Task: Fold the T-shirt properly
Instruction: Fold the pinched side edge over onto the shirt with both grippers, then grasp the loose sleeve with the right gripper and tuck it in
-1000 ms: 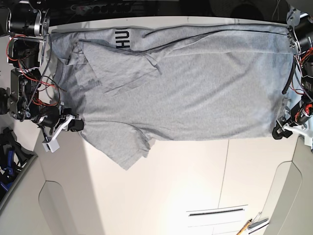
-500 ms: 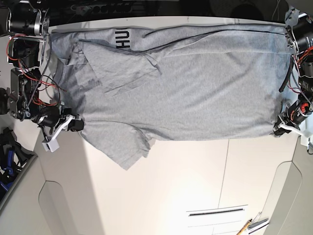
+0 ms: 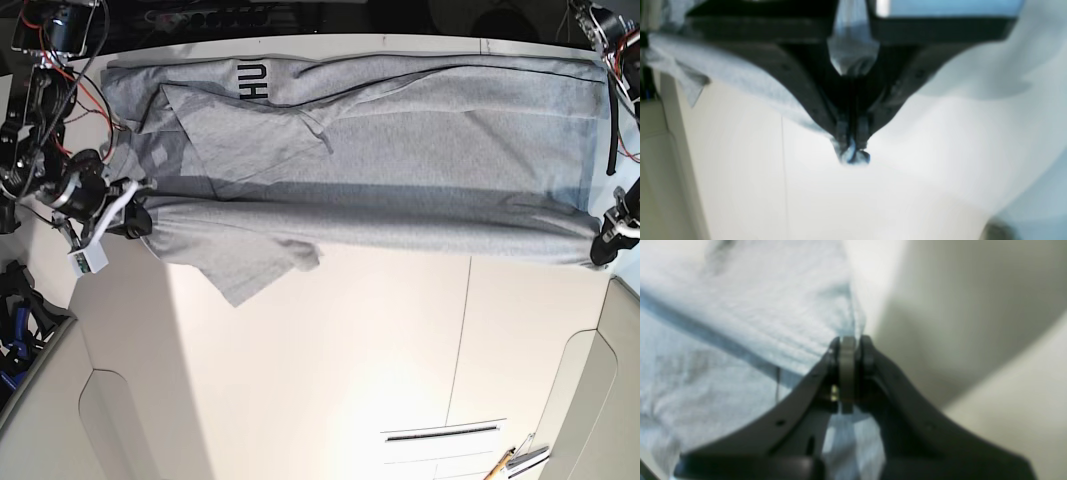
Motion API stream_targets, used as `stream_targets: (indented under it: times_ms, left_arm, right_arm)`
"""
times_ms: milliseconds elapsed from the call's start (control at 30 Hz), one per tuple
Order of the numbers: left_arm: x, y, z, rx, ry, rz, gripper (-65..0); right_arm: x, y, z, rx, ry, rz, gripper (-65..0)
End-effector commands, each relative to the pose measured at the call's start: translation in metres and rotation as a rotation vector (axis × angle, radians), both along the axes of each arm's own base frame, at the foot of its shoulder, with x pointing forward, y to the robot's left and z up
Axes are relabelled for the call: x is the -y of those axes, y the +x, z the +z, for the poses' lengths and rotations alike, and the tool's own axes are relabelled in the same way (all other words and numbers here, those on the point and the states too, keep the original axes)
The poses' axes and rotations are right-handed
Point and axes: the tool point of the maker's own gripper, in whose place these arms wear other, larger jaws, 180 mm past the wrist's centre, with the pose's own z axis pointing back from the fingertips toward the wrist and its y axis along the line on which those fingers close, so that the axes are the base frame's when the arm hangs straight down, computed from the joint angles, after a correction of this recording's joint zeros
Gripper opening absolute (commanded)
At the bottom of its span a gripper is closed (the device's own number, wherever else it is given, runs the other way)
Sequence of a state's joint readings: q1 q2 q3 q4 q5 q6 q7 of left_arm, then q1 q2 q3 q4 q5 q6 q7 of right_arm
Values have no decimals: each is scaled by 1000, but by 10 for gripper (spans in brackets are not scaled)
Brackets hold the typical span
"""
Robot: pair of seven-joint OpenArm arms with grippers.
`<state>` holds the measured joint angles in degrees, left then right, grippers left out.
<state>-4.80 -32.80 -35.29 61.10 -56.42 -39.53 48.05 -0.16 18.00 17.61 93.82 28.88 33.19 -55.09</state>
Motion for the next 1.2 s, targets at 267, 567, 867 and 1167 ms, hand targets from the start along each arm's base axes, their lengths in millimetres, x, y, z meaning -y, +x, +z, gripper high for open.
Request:
stream_targets:
  times_ms: [267, 567, 867, 1167]
  left_arm:
    - [-3, -67, 2, -80, -66, -40, -650]
    - [-2, -88, -11, -130, -85, -39, -650]
    - [7, -82, 3, -110, -76, -90, -354]
    - [17, -69, 30, -50, -5, -144, -354]
  right_arm:
    - [18, -54, 4, -48, -53, -22, -650]
    - [13, -97, -25, -175, -46, -24, -650]
    - [-11, -75, 16, -9, 0, 5, -380]
    - [-33, -4, 107, 403, 57, -27, -380]
